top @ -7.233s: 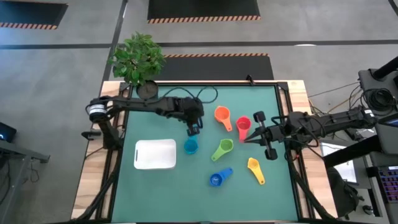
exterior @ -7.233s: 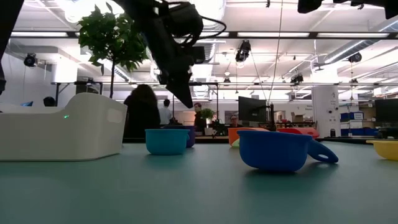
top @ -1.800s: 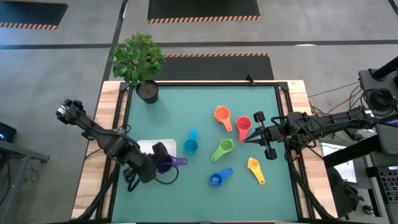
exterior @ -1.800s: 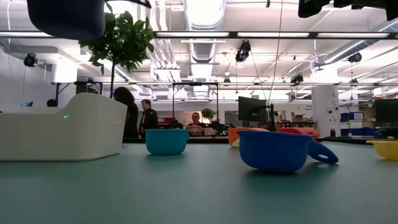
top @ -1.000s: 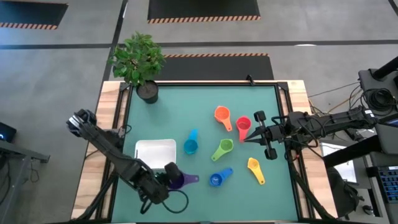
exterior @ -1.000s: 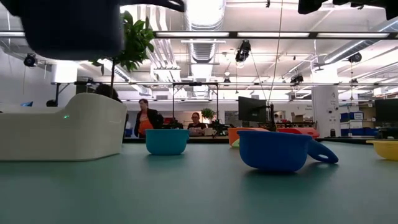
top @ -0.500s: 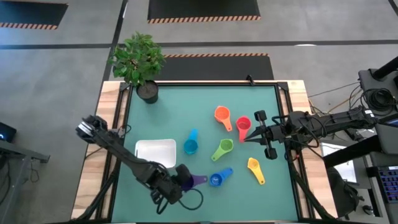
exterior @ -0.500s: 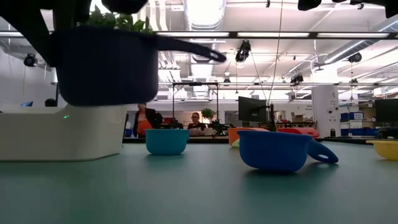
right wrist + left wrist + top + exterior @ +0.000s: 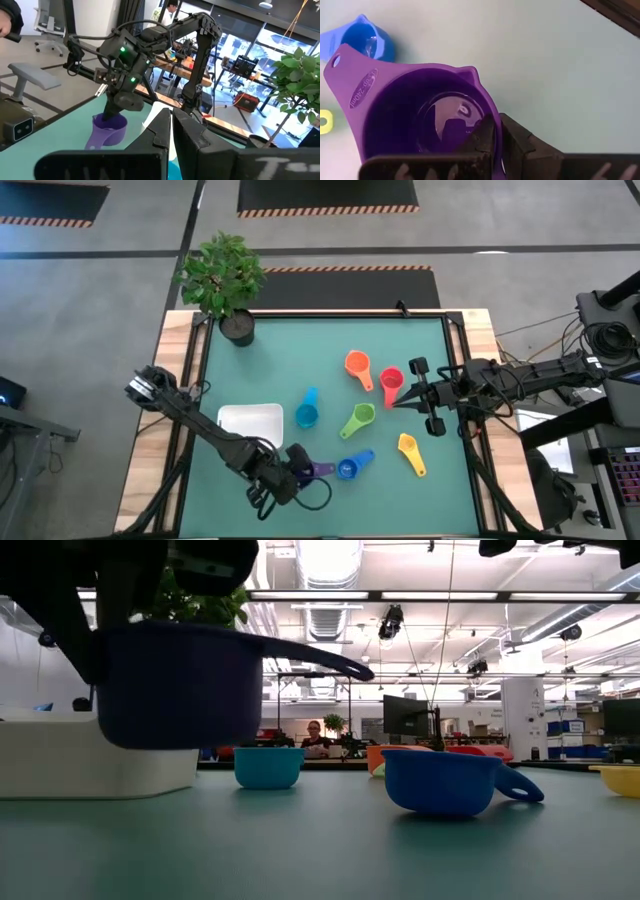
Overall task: Nest measuring cups in basket
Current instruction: Prepare the purple measuring cup
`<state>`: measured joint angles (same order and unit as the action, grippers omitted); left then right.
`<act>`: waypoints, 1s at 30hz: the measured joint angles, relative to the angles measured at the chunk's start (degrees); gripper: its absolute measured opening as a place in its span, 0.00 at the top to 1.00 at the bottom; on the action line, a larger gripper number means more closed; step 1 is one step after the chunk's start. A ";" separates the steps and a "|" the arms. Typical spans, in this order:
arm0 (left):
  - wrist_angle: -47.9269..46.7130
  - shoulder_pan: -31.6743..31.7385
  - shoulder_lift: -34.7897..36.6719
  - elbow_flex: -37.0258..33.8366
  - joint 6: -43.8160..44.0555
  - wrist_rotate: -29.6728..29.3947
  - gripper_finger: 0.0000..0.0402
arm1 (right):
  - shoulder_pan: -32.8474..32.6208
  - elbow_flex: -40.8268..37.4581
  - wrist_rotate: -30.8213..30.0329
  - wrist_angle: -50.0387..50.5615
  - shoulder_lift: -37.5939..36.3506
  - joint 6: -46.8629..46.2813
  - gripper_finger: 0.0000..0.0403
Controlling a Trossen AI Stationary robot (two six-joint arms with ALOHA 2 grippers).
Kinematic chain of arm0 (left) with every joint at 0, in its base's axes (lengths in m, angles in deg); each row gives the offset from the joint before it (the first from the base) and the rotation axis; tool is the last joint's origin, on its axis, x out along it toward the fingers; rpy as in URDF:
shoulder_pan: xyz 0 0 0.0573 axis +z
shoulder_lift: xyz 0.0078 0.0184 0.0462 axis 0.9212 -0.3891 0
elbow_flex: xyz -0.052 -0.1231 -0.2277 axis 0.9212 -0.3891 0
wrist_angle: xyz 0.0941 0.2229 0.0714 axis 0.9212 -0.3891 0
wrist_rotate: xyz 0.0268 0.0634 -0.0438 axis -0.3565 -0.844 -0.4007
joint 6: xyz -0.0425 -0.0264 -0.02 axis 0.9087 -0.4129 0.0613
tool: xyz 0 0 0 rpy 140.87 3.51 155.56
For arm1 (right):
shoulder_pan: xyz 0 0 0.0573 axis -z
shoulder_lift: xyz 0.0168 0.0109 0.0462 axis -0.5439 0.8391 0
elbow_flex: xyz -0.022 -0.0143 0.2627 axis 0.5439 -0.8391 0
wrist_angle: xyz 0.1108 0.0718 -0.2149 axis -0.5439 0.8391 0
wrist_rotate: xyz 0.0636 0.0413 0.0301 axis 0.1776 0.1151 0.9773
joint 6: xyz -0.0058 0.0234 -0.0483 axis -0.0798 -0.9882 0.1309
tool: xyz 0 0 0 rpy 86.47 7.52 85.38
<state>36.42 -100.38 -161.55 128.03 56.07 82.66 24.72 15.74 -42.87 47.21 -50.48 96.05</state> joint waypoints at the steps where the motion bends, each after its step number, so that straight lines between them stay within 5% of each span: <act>1: 0.91 0.15 0.18 -0.60 0.01 0.07 1.00 | 0.00 0.00 0.00 0.00 0.00 -0.07 0.98; 30: 7.68 2.66 1.12 -5.92 1.52 4.76 0.96 | -0.02 0.00 0.00 0.15 0.00 -0.60 0.98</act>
<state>44.10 -97.71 -160.42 122.11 57.59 87.43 24.70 15.74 -42.87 47.36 -50.48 95.45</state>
